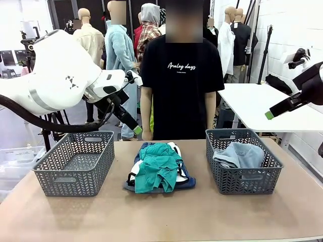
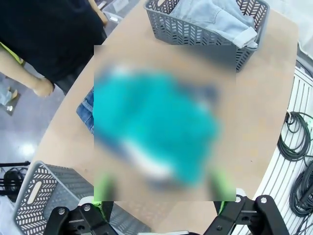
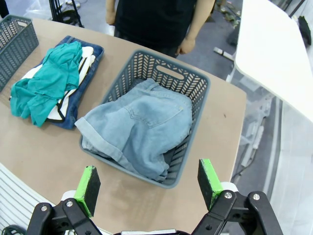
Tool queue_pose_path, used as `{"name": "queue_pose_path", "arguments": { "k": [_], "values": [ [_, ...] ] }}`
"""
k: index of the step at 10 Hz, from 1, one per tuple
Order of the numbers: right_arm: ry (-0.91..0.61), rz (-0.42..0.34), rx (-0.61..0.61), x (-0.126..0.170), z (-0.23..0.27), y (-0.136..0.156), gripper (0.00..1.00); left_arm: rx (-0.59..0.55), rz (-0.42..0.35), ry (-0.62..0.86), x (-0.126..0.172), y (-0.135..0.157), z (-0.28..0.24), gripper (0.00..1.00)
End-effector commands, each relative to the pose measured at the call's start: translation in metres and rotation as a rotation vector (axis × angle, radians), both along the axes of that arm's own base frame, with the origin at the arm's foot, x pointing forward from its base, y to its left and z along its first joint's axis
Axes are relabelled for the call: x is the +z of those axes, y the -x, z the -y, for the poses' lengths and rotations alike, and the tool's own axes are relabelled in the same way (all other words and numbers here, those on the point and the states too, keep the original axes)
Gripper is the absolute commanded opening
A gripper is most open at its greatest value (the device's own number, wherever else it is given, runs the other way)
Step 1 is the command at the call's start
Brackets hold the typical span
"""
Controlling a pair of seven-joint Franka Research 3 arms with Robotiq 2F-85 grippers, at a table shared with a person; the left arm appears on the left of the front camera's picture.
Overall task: Sort the tops and bottoms.
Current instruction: Lift clothes from the center of the table with your right hand.
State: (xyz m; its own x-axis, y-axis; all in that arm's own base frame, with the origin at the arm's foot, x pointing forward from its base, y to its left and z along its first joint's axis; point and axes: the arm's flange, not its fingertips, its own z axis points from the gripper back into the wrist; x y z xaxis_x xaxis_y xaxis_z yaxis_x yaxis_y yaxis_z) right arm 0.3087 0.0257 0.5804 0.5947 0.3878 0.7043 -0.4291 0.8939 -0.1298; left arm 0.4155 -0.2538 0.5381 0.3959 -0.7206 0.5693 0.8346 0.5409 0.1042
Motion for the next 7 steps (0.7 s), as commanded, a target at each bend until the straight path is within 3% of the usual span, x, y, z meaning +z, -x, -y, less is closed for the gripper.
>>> {"name": "queue_pose_path", "arguments": {
  "k": [1, 2, 3, 4, 7],
  "values": [
    [0.007, 0.006, -0.004, -0.001, 0.000, -0.002, 1.00, -0.004, 0.008, -0.003, 0.002, 0.001, -0.003, 1.00],
    [0.000, 0.000, 0.000, 0.000, 0.000, 0.000, 1.00, -0.004, 0.008, -0.003, 0.002, 0.001, -0.003, 1.00],
    [-0.051, 0.005, 0.131, 0.007, -0.014, -0.007, 1.00, -0.004, 0.008, -0.003, 0.002, 0.001, -0.003, 1.00],
    [-0.117, 0.026, 0.277, 0.016, -0.031, -0.030, 1.00, -0.004, 0.008, -0.003, 0.002, 0.001, -0.003, 1.00],
    [-0.202, -0.005, 0.458, 0.021, -0.083, -0.133, 1.00, -0.004, 0.008, -0.003, 0.002, 0.001, -0.003, 1.00]
  ]
}}
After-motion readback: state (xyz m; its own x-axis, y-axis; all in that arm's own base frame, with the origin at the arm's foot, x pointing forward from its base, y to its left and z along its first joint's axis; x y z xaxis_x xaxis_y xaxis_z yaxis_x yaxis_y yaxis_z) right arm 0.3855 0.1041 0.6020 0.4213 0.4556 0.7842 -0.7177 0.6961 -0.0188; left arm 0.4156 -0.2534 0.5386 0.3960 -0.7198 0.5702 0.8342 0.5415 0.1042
